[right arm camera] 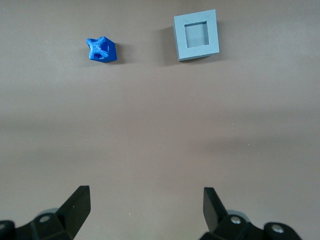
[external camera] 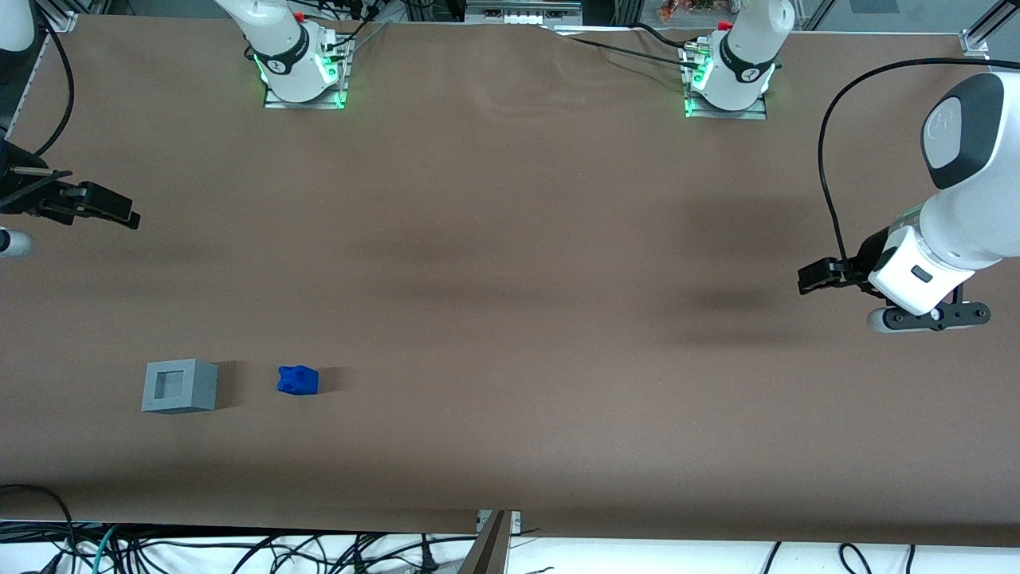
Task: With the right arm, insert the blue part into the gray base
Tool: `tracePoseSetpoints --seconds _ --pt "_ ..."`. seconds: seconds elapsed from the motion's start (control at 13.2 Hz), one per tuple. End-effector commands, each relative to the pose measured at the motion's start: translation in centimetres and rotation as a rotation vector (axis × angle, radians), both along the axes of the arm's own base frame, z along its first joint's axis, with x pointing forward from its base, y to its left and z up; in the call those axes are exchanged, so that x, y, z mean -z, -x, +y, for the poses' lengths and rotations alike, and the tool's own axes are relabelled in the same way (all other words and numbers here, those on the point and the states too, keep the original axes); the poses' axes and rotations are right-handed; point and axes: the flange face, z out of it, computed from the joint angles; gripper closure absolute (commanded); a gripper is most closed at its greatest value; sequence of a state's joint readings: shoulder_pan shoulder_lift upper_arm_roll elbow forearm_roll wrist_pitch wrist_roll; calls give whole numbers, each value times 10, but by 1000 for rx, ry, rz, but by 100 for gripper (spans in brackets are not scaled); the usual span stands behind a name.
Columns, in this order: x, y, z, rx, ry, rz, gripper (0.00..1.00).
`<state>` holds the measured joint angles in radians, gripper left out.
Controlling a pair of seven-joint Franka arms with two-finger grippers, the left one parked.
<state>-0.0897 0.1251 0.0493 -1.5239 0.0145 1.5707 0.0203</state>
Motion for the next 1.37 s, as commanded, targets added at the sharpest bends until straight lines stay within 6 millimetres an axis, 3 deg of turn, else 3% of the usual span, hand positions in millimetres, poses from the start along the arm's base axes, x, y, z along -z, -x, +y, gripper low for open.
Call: tracePoseSetpoints --seconds 0.0,1.29 --pt "-3 1 3 4 -5 4 0" --pt "-3 -3 3 3 -10 0 0"
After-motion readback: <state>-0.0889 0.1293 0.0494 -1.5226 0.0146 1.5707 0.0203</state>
